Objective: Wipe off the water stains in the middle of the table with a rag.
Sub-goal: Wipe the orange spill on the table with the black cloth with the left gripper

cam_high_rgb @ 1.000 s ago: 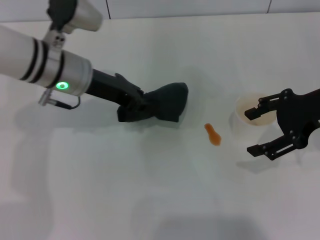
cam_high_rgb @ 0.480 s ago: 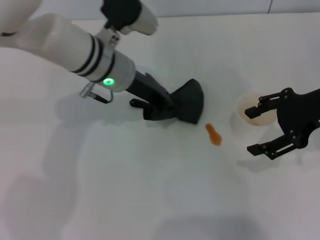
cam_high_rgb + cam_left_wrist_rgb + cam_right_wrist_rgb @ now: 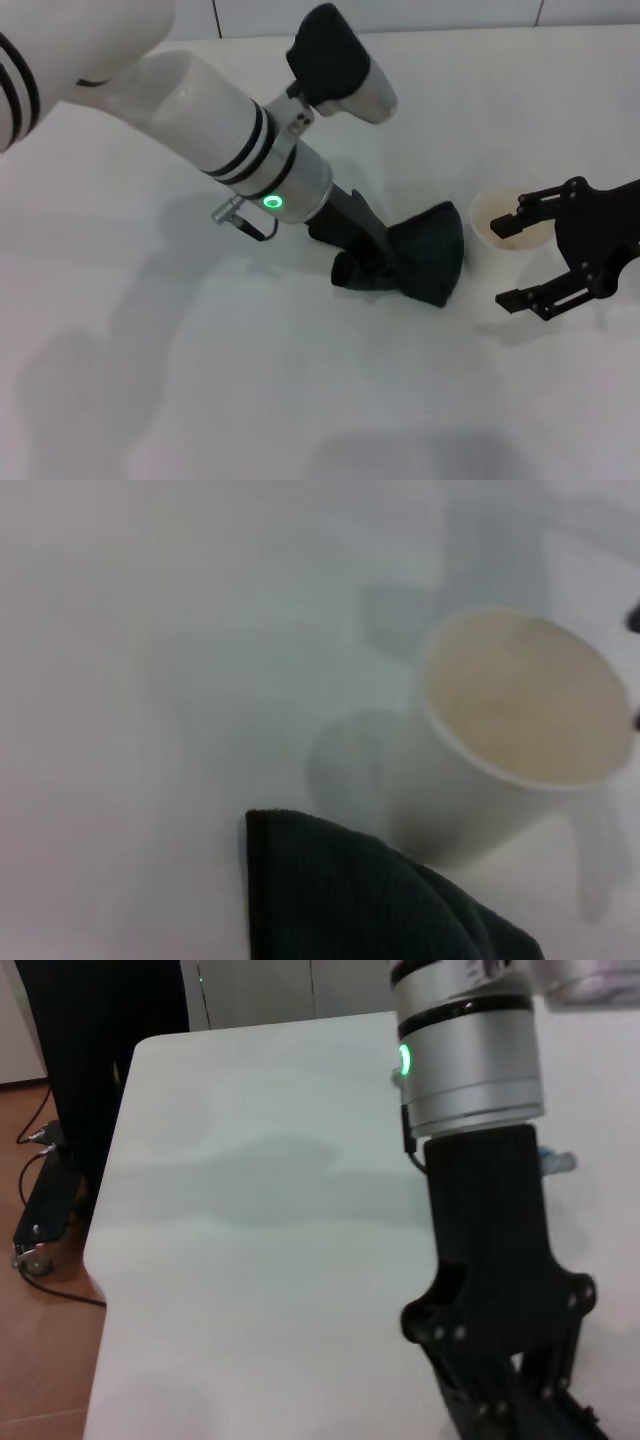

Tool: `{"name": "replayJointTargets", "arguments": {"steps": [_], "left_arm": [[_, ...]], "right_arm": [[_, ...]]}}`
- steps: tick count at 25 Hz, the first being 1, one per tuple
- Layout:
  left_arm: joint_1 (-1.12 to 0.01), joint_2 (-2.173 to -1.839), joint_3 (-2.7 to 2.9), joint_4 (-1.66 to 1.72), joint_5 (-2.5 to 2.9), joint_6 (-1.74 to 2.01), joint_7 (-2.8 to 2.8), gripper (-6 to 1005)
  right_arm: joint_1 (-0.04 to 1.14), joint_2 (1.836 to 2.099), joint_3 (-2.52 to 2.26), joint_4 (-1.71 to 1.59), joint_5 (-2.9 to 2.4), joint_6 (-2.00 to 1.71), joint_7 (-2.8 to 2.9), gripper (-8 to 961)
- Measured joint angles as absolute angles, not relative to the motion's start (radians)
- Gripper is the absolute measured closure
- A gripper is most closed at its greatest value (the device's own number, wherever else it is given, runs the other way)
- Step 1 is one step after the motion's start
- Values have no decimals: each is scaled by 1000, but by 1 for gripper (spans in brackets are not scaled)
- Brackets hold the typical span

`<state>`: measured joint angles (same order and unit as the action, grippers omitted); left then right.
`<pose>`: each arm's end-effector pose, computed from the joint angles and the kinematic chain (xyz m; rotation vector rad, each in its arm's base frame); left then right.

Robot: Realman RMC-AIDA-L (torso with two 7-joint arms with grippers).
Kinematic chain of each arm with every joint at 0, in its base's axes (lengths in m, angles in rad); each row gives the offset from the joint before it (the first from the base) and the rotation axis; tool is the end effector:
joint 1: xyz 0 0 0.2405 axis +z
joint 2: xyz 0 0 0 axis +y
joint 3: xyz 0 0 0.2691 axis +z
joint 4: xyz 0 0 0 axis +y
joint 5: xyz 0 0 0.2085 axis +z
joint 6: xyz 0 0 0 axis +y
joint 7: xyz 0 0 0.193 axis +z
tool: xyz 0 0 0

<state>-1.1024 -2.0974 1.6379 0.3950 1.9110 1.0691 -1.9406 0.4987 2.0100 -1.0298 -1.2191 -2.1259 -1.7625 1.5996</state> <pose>-0.1377 0.3895 -0.1867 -3.0762 -0.4592 0.2424 0.2166 0.3362 -0.0048 -3.0322 0.1283 0.0996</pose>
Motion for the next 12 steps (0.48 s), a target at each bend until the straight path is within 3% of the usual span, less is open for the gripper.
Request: {"name": "replayJointTargets", "arguments": {"steps": [12], "left_arm": [[-1075,-2087,1644,411,1920,996,-2018,877]], "right_arm": [[498,2011,-1032,-1216,-2118,-1750,1598,109]]}}
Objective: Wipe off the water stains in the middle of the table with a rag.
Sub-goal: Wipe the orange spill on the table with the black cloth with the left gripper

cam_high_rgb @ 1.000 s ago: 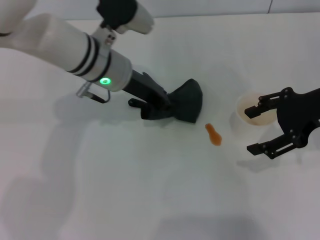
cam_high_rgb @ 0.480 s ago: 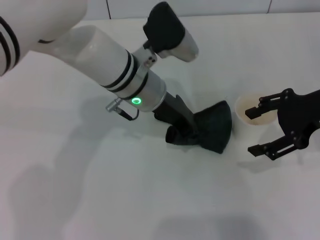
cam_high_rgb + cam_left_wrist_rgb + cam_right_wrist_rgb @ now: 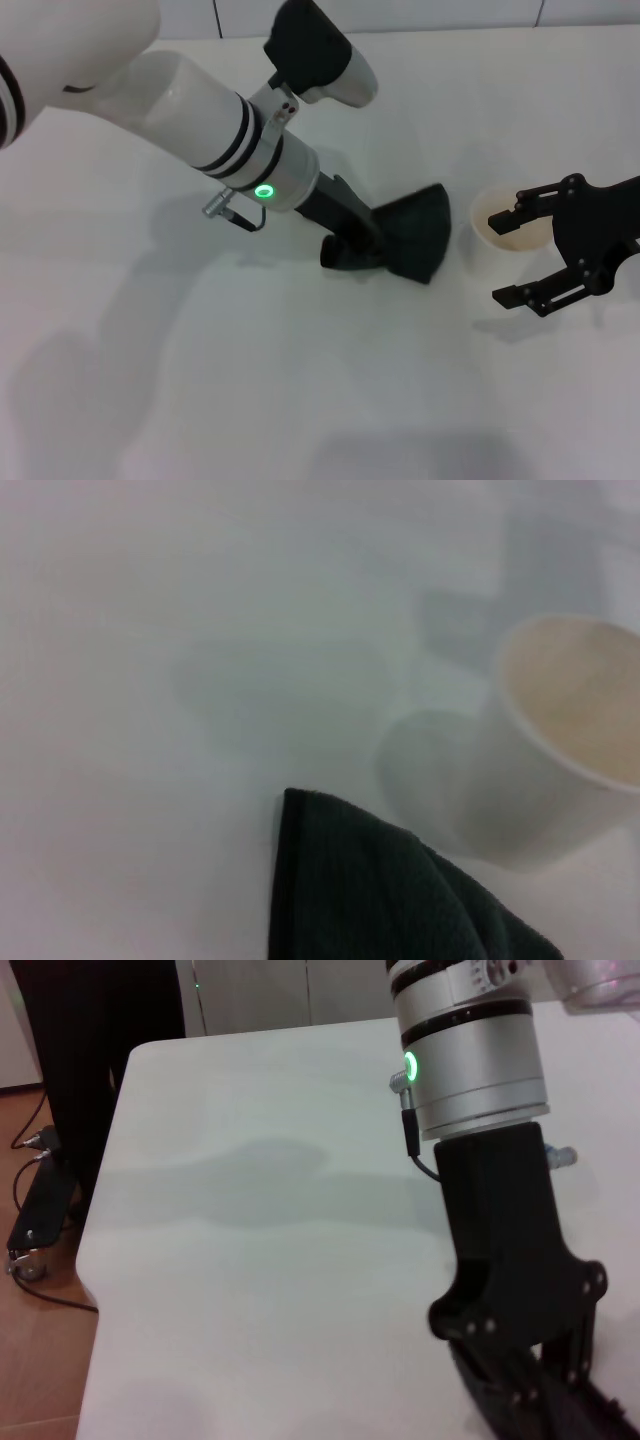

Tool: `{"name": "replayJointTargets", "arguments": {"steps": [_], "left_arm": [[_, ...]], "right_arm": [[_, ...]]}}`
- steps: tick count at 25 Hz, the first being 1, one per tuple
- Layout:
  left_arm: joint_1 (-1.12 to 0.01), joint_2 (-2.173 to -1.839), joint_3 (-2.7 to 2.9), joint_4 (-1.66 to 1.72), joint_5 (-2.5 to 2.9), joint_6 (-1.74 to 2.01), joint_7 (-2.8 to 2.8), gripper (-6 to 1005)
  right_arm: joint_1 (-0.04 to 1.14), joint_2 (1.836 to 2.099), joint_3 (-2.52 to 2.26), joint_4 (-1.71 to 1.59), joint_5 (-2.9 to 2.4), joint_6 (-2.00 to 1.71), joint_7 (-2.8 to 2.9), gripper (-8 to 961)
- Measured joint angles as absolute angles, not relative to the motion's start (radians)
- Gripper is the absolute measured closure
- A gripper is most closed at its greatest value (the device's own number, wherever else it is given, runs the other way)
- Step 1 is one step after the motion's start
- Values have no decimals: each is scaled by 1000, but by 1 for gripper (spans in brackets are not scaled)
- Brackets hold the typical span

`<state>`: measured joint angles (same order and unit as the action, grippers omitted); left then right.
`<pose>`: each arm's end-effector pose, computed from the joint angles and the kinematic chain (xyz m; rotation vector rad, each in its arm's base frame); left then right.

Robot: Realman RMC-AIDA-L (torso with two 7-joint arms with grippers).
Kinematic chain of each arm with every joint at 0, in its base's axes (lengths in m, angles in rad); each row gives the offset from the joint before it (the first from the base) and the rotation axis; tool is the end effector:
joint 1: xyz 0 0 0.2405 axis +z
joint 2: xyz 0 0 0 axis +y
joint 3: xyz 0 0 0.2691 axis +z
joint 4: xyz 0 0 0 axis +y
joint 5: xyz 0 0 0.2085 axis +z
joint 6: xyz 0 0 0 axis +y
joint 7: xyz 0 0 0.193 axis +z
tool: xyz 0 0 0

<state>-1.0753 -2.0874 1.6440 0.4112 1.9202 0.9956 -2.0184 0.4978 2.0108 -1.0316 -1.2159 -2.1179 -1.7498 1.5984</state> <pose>-0.1467 0.4043 -0.1820 -2.9720 -0.5629 0.2181 0.2158 0.3380 -0.0054 -3.0224 0.1281 0.1115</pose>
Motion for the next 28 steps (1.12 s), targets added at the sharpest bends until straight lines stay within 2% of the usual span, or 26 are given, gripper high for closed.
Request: {"name": "replayJointTargets", "arguments": {"steps": [7,21,28], "left_arm": [[-1066,-2079,1616,427,1987,947,-2085,877],[-1024,-2089,1606,529,2026,1119,-2022,878],[-1014,-2085,1602,519,2030,1024,-2072,878]], "right_arm": [[493,2008,-1028,-1219,-2117,-1751,1598,109],[486,2006,-1025,-1220,-2117,-1739,1589,109],[486,2007,-1025,-1220,-2117,-1739,1589,109]]}}
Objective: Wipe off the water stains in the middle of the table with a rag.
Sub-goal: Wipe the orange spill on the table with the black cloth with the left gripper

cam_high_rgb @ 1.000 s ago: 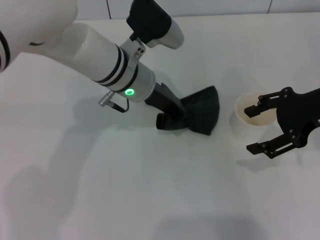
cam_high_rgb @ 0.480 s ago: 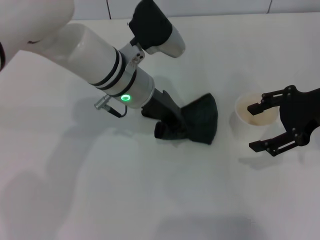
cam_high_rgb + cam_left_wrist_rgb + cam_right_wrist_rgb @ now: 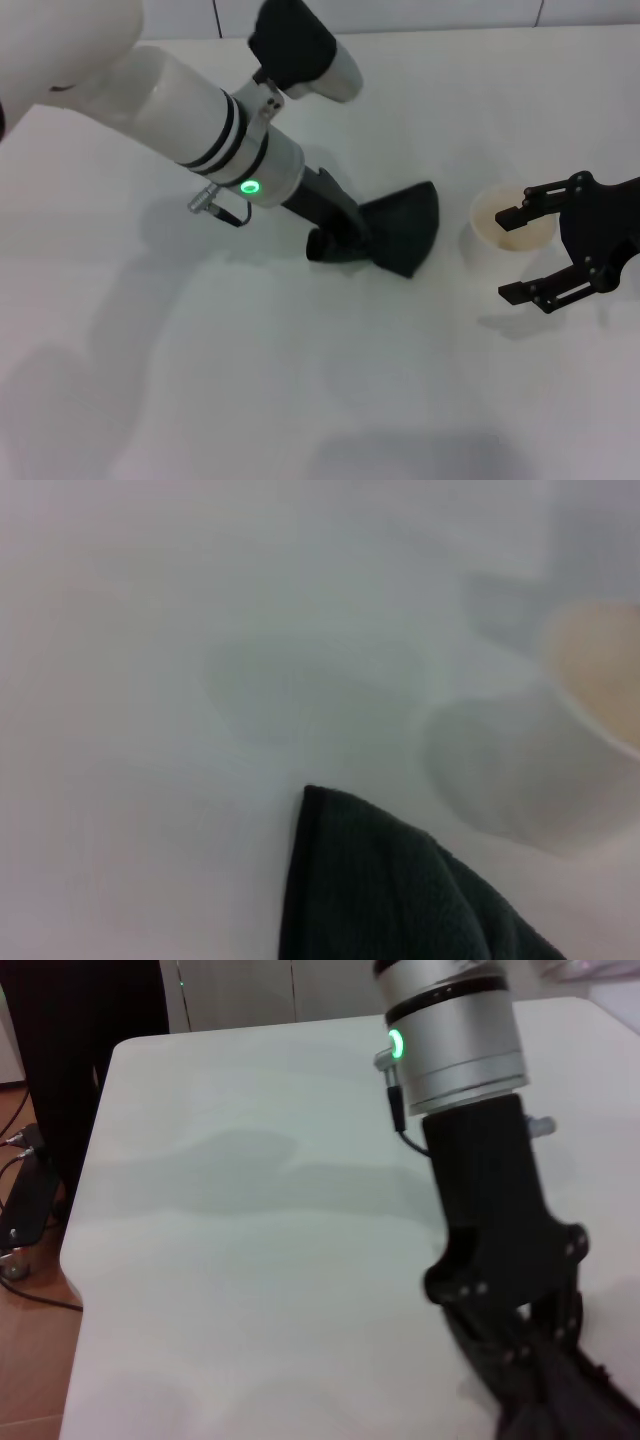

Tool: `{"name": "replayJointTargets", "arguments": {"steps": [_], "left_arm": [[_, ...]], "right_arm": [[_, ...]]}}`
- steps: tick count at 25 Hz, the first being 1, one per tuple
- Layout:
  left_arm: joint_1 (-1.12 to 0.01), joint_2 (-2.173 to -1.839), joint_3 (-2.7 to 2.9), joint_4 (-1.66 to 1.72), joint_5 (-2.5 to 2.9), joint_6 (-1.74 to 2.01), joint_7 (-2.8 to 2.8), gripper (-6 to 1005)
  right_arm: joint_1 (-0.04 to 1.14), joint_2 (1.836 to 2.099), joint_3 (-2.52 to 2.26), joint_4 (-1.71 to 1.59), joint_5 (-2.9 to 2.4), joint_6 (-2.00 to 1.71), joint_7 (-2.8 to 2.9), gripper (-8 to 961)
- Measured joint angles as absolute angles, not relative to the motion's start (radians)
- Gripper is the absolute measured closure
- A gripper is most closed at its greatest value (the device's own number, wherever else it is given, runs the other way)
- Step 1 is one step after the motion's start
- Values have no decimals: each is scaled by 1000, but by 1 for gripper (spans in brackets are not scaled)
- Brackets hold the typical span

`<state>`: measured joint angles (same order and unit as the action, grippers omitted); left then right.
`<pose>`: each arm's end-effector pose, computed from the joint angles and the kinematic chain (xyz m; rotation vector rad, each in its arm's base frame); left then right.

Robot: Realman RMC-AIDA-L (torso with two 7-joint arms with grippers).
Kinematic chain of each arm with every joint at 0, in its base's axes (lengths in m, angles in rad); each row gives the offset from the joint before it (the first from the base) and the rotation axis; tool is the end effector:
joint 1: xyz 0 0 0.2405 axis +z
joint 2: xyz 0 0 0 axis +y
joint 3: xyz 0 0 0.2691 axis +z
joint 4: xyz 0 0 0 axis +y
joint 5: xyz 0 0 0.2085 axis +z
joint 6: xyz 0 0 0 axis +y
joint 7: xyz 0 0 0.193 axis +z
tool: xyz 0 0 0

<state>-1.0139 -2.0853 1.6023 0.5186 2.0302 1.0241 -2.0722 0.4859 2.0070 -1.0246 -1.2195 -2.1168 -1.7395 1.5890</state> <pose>-0.1527 0.4058 -0.1728 -2.9460 -0.5534 0.2341 0.2203 0.3388 -0.0021 -3.0018 0.1309 0.1087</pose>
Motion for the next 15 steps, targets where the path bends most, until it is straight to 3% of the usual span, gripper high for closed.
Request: {"name": "replayJointTargets", "arguments": {"steps": [15], "left_arm": [[-1009,-2092,1680,529,1989,1001,-2087,878]], "right_arm": [[480,2008,-1025,-1214,-2118,-1737,1578,109]]}}
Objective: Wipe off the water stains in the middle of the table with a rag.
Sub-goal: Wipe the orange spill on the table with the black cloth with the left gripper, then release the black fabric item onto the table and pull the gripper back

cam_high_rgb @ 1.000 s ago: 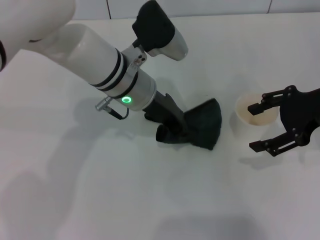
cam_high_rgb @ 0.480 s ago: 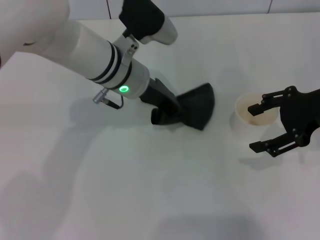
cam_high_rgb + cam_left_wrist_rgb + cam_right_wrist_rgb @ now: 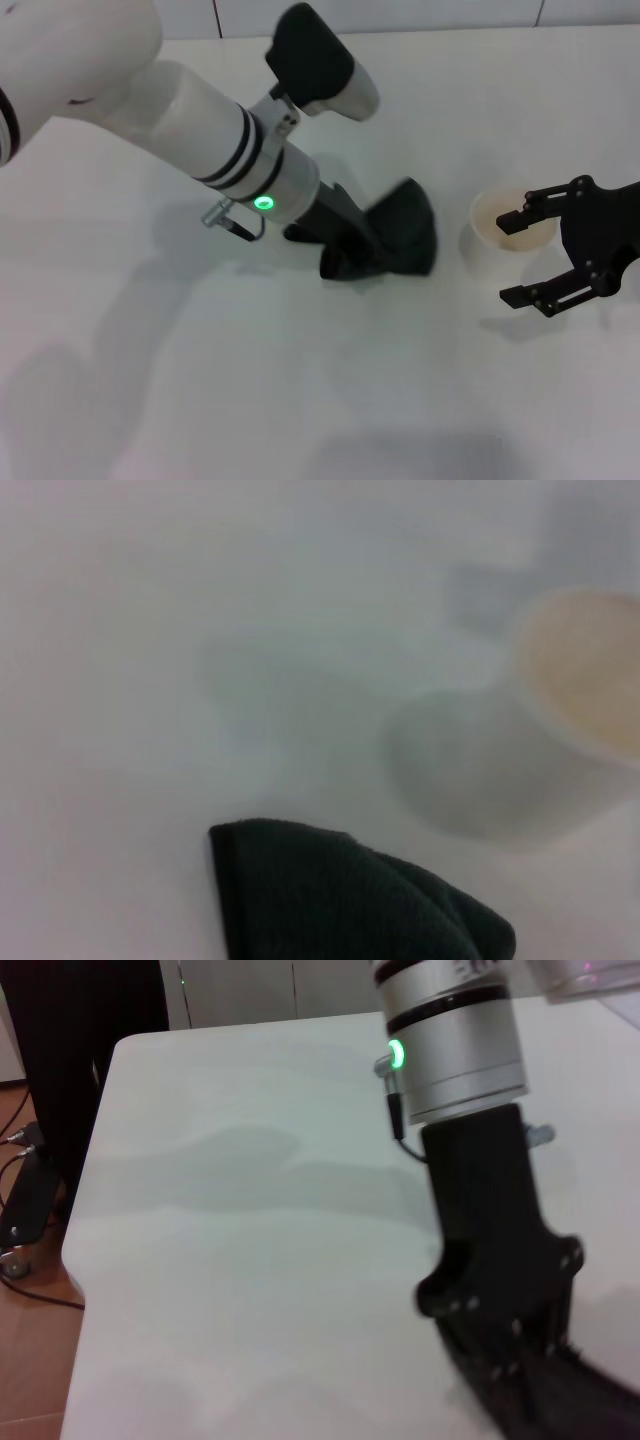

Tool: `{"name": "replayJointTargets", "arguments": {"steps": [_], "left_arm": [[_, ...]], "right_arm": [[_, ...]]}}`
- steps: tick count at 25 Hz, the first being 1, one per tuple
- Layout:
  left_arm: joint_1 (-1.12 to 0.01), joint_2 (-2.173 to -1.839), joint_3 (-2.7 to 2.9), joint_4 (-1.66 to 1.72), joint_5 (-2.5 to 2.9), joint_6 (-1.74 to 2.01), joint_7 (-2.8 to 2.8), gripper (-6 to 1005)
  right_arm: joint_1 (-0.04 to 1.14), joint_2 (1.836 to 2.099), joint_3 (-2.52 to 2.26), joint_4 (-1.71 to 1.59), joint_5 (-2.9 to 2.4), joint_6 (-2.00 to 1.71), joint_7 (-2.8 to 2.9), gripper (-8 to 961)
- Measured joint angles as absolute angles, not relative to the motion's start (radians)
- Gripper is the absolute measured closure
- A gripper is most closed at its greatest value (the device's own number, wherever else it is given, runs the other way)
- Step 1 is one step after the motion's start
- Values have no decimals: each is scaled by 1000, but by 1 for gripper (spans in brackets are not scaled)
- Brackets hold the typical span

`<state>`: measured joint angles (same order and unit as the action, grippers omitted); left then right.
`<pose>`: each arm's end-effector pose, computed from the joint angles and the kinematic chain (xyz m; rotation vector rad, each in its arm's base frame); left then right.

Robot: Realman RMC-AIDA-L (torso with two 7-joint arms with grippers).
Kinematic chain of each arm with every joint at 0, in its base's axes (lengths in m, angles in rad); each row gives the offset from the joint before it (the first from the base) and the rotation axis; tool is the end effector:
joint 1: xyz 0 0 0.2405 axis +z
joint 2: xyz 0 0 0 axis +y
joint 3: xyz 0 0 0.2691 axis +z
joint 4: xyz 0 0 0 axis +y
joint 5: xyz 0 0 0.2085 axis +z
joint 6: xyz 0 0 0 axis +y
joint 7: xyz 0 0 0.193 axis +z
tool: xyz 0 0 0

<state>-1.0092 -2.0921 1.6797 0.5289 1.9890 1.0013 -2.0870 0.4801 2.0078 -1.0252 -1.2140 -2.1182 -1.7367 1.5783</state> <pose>-0.1511 0.3979 -0.1820 -2.9619 -0.5329 0.2493 0.2231 0.3374 -0.0031 -3.0024 0.1306 0.1073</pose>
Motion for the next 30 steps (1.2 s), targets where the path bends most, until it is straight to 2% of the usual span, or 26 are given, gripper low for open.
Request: {"name": "replayJointTargets", "arguments": {"steps": [8,23,26,30], "left_arm": [[-968,-2093,1751,632,1932,1093,-2047,878],[-894,-2084,1665,656,2125,994,-2251,878],[-842,-2082,1626,740,2129,1040,-2223,878],[-691,-2079,1540,935,2134,1150,-2169,878]], "right_arm": [[474,2008,-1025,-1218,-2118,-1741,1578,109],[454,2009,-1026,-1231,-2116,-1757,1582,109],[439,2007,-1024,-1241,-2115,-1758,1583,109],[435,2007,-1025,-1246,-2114,-1758,1584,109]]}}
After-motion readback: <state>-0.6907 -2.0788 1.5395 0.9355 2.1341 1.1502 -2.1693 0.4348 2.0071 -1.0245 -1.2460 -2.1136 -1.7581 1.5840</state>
